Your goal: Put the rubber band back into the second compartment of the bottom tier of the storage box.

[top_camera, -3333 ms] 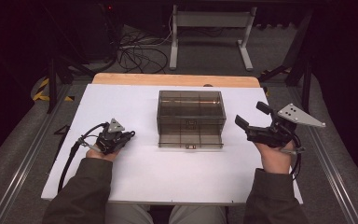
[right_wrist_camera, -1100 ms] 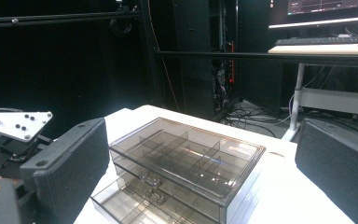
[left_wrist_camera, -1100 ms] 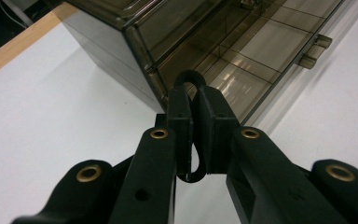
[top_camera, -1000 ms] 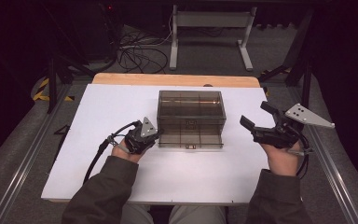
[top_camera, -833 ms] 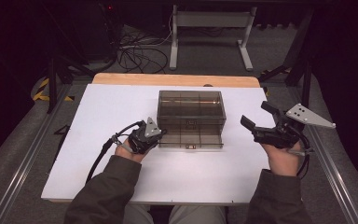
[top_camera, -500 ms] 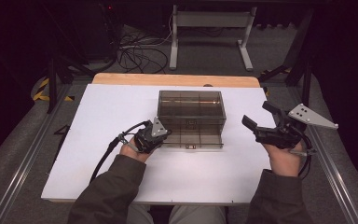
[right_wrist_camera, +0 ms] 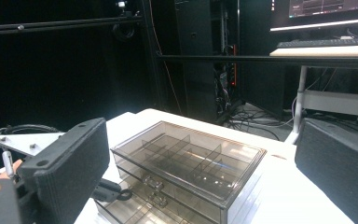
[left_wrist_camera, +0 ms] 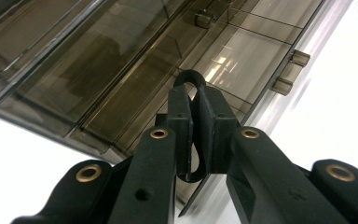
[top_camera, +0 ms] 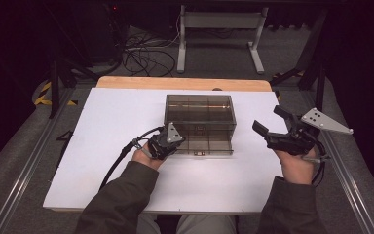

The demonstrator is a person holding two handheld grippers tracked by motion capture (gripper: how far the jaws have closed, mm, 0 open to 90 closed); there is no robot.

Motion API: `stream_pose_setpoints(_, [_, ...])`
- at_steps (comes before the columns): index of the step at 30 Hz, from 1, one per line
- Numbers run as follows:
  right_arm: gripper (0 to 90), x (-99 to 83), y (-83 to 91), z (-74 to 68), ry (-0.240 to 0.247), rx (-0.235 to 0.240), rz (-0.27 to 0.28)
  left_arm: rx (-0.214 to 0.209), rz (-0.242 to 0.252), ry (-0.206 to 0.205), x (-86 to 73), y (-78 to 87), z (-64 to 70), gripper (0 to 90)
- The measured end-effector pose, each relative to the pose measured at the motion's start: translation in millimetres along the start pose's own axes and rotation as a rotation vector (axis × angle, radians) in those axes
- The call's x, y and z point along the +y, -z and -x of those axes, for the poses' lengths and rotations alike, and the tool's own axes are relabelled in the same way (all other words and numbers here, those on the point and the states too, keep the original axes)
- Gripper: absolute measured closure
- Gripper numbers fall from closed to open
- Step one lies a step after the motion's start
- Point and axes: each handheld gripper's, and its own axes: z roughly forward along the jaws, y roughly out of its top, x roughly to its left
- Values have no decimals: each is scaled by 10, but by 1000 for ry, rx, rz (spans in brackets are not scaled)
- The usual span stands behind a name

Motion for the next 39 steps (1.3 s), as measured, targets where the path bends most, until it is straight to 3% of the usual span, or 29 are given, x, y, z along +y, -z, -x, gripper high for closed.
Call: stream_pose_setpoints(39, [38,13,40,25,-12,15,19,-33,-30,-29,187,-291,158,834])
